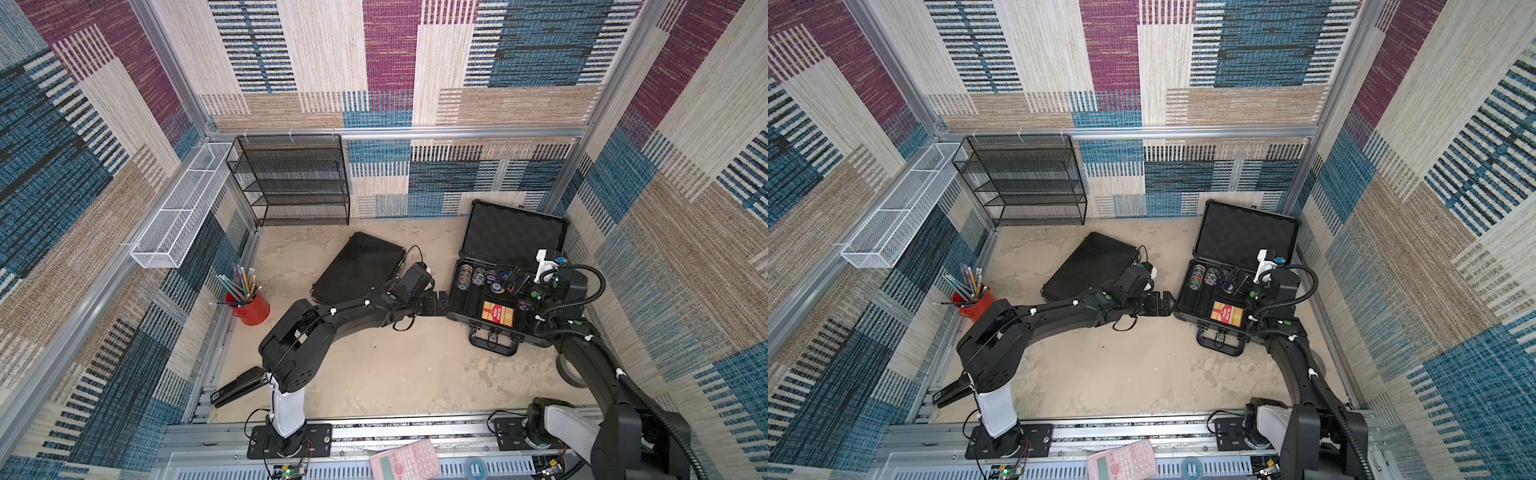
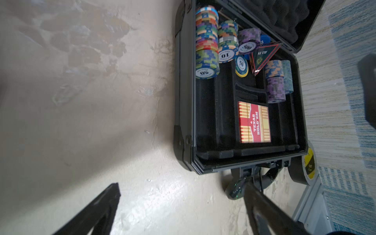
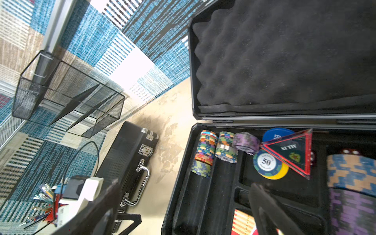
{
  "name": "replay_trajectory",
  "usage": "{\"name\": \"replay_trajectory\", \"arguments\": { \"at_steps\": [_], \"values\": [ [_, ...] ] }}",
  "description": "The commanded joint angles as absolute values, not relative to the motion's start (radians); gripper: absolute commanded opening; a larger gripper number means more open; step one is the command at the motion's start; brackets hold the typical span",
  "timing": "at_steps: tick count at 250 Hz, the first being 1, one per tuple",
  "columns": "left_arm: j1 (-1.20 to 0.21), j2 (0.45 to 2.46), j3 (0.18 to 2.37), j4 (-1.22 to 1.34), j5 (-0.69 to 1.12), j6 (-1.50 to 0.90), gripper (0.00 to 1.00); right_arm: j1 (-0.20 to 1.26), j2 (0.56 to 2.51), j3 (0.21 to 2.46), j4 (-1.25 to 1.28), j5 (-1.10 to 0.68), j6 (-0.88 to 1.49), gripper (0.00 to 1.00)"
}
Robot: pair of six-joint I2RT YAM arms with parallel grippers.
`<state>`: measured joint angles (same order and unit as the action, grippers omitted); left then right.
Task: Open the poker set cases
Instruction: Adjust the poker set case at the center of the board.
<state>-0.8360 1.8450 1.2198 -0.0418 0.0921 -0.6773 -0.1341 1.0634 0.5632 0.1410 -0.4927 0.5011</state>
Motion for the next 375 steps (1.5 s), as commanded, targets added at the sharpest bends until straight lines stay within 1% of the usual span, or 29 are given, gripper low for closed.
{"name": "replay_trajectory", "arguments": {
  "at_steps": [1,43,101,137,194,244,320,347,375],
  "values": [
    [-0.839,1.783,1.187,-0.046,-0.042,-0.588,0.99,-0.103,1.039,0.547,0.265,-0.504,0.532,1.0],
    [-0.84,1.677,1.115,-0.03,-0.17,-0.542,0.99,-0.018,1.025,0.536,0.315,-0.455,0.552,1.0],
    [-0.838,1.54,1.023,0.005,-0.335,-0.495,0.99,0.122,1.062,0.514,0.394,-0.361,0.586,0.99],
    [-0.818,1.481,1.001,-0.009,-0.395,-0.467,0.99,0.208,1.123,0.527,0.432,-0.3,0.595,0.98],
    [-0.736,1.384,0.943,-0.058,-0.462,-0.486,0.99,0.344,1.267,0.569,0.506,-0.236,0.607,0.97],
    [-0.618,1.282,0.865,-0.154,-0.469,-0.55,0.99,0.43,1.435,0.658,0.551,-0.236,0.619,0.96],
    [-0.483,1.161,0.786,-0.253,-0.474,-0.571,0.99,0.506,1.606,0.795,0.526,-0.245,0.63,0.94],
    [-0.425,1.134,0.758,-0.267,-0.427,-0.591,0.99,0.542,1.664,0.833,0.525,-0.247,0.634,0.93],
    [-0.359,1.114,0.734,-0.284,-0.36,-0.609,0.99,0.549,1.718,0.865,0.527,-0.249,0.655,0.93]
  ]
}}
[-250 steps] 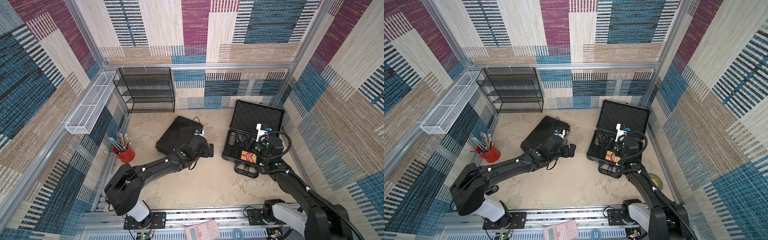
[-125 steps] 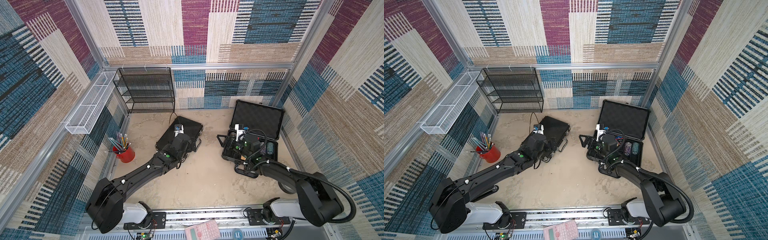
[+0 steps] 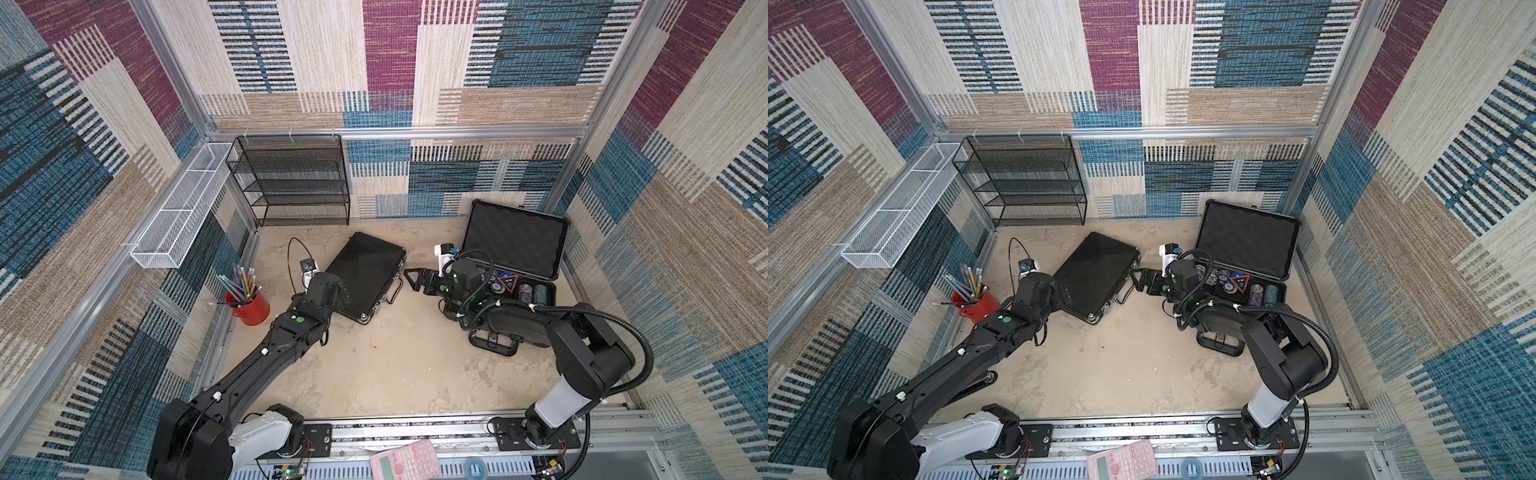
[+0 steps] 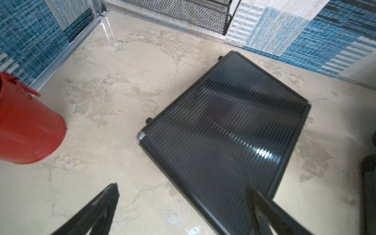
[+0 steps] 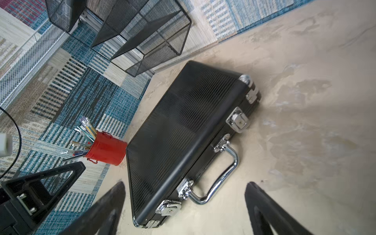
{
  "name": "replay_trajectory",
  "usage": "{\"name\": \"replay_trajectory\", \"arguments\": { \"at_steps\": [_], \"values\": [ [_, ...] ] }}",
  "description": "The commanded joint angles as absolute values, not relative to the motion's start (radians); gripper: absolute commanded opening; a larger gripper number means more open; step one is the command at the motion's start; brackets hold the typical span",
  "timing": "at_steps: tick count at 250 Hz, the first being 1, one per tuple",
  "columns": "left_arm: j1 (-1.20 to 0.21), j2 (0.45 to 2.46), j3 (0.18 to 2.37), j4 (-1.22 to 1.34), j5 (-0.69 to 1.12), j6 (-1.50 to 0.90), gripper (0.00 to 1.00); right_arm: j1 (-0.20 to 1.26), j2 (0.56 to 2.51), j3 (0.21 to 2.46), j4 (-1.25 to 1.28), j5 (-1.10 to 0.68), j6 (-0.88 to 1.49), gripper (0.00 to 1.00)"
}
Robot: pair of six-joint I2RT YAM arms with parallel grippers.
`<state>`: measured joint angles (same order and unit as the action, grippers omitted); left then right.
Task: Open the poker set cases
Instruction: Adjust the poker set case at the center of the board.
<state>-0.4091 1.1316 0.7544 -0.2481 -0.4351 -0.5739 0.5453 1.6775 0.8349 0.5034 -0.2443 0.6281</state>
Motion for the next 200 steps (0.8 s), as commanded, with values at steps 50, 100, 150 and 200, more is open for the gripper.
{"name": "replay_trajectory", "arguments": {
  "at_steps": [50,100,150,200],
  "values": [
    [-0.221,1.128,0.695,-0.256,-0.143,-0.628,0.98,0.549,1.817,0.982,0.398,-0.238,0.609,0.9],
    [-0.135,1.176,0.682,-0.221,0.008,-0.662,0.99,0.549,1.886,1.052,0.357,-0.243,0.59,0.89],
    [-0.114,1.183,0.653,-0.173,0.094,-0.705,0.98,0.543,1.977,1.164,0.334,-0.253,0.551,0.94],
    [-0.112,1.205,0.635,-0.135,0.149,-0.739,0.99,0.498,2.051,1.27,0.321,-0.261,0.556,0.98]
  ]
}}
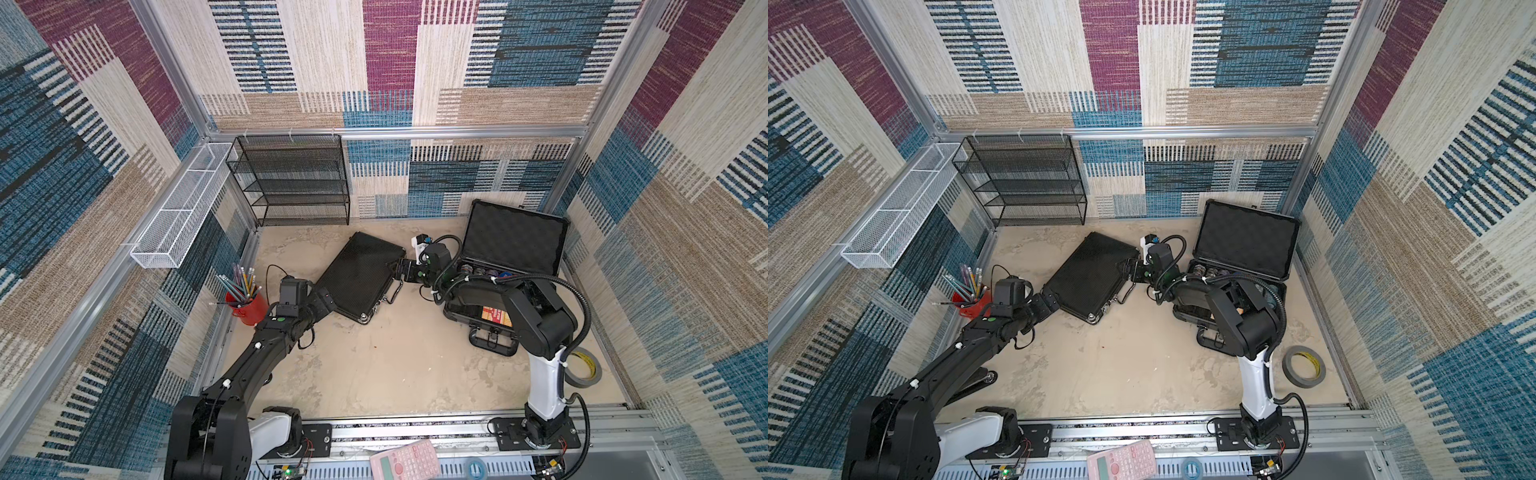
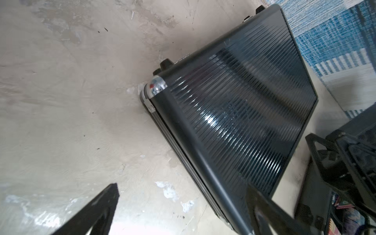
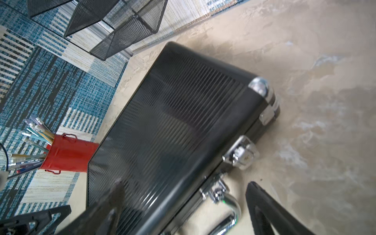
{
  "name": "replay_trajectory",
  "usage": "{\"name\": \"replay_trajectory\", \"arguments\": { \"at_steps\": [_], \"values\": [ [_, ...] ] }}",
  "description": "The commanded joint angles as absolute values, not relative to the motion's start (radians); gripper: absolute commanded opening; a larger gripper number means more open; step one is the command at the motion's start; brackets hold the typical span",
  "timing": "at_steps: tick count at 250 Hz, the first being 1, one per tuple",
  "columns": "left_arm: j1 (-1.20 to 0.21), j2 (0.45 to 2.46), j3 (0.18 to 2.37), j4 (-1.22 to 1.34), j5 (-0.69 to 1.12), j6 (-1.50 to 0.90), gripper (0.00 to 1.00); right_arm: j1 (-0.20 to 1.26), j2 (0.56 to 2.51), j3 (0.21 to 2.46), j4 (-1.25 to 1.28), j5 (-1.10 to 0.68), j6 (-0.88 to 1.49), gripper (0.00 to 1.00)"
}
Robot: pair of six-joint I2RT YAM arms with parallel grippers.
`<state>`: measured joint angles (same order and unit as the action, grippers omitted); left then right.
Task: Open the poker set cases
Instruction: Adjust the poker set case at the center of the board.
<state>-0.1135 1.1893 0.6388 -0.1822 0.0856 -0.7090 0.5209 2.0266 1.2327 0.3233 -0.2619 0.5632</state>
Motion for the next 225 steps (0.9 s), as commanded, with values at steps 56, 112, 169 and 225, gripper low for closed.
{"name": "replay_trajectory", "arguments": {
  "at_steps": [56,112,169,225],
  "values": [
    [-0.112,1.27,0.652,-0.104,0.221,-0.768,0.99,0.451,2.108,1.387,0.314,-0.241,0.52,0.99],
    [-0.112,1.321,0.672,-0.084,0.256,-0.784,0.99,0.431,2.268,1.641,0.222,-0.318,0.447,1.0],
    [-0.112,1.366,0.72,-0.101,0.275,-0.763,0.98,0.412,2.396,1.844,0.11,-0.38,0.356,1.0],
    [-0.112,1.402,0.751,-0.125,0.27,-0.749,0.99,0.394,2.472,1.92,0.103,-0.49,0.321,0.96]
  ]
}}
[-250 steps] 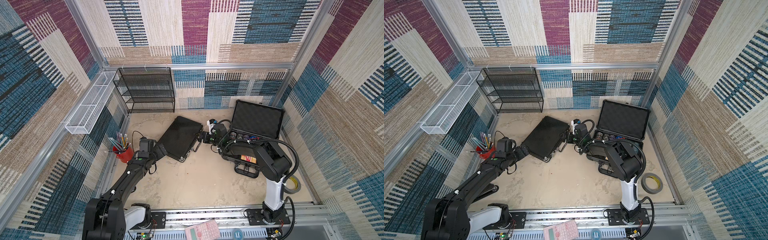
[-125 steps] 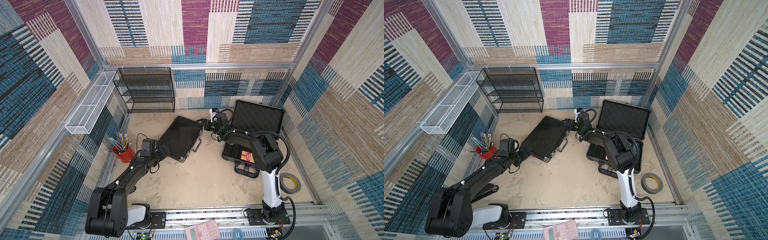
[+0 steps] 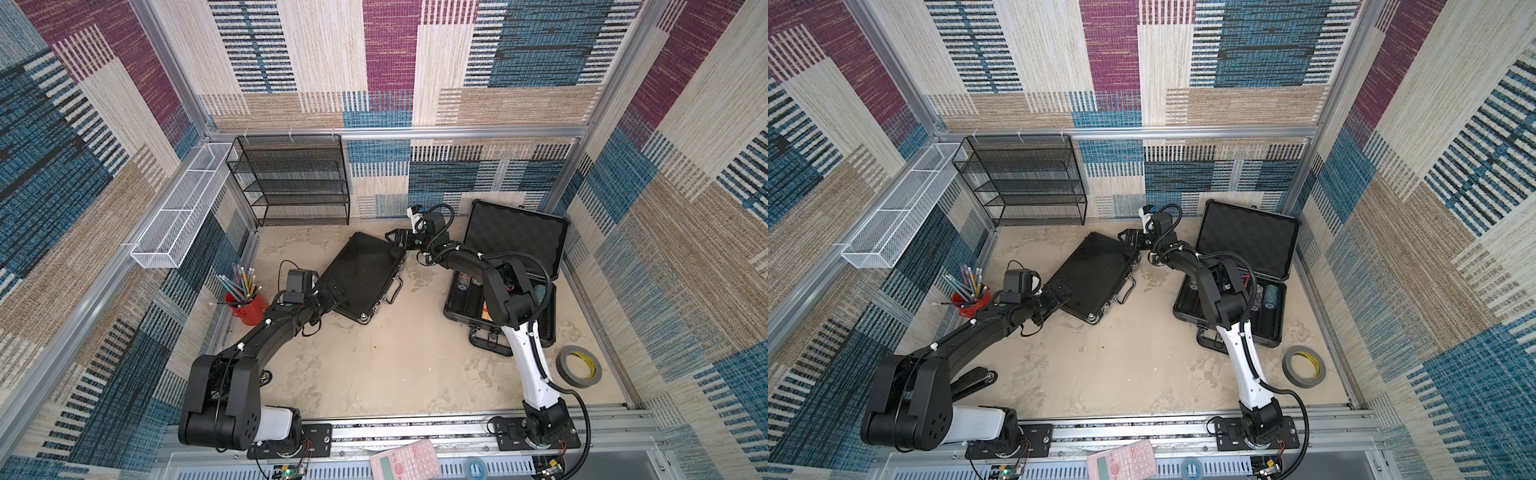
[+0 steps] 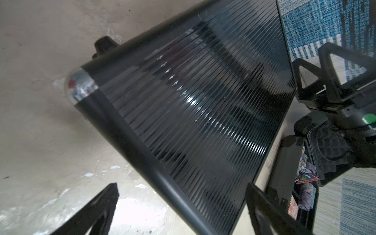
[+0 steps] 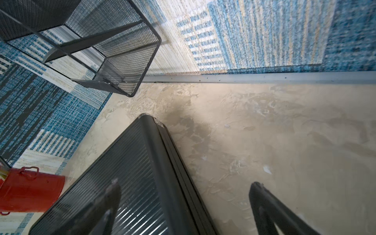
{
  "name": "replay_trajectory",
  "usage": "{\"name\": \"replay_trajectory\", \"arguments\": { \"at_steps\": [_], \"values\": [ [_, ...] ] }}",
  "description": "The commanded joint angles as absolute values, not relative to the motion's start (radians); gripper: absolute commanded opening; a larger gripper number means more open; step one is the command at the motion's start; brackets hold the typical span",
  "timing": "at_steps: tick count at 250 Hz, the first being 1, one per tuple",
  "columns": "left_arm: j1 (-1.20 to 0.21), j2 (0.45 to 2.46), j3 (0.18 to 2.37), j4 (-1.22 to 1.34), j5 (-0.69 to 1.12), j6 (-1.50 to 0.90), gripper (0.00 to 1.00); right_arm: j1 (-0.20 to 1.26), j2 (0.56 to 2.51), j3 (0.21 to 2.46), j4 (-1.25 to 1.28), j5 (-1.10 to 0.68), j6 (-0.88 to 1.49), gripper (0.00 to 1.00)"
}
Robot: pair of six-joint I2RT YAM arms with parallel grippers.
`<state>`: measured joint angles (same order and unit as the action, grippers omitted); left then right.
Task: Open the poker set cases
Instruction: Adjust the poker set case at the center of the board.
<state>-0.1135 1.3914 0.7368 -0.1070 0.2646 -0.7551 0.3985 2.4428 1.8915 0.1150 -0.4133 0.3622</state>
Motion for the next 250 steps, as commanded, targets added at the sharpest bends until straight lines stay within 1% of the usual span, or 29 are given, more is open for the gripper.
{"name": "replay_trajectory", "arguments": {
  "at_steps": [1,51,72,88,122,155,189,210,250],
  "values": [
    [-0.112,1.401,0.751,-0.126,0.271,-0.749,0.99,0.394,2.473,1.92,0.103,-0.493,0.321,0.96],
    [-0.109,1.444,0.778,-0.135,0.295,-0.73,0.99,0.391,2.499,1.933,0.109,-0.615,0.297,0.91],
    [-0.107,1.47,0.795,-0.136,0.315,-0.726,0.99,0.391,2.497,1.927,0.088,-0.632,0.286,0.88],
    [-0.107,1.486,0.802,-0.13,0.322,-0.723,1.0,0.391,2.491,1.914,0.07,-0.647,0.276,0.85],
    [-0.107,1.507,0.82,-0.143,0.307,-0.699,1.0,0.395,2.426,1.788,0.133,-0.696,0.294,0.77],
    [-0.105,1.53,0.837,-0.138,0.31,-0.687,1.0,0.402,2.357,1.665,0.181,-0.716,0.318,0.67],
    [-0.105,1.572,0.867,-0.124,0.342,-0.669,0.99,0.43,2.293,1.565,0.201,-0.724,0.313,0.61],
    [-0.107,1.597,0.889,-0.123,0.368,-0.66,0.98,0.453,2.252,1.499,0.218,-0.718,0.336,0.6],
    [-0.109,1.628,0.891,-0.083,0.412,-0.671,0.96,0.491,2.138,1.314,0.308,-0.646,0.436,0.62]
  ]
}}
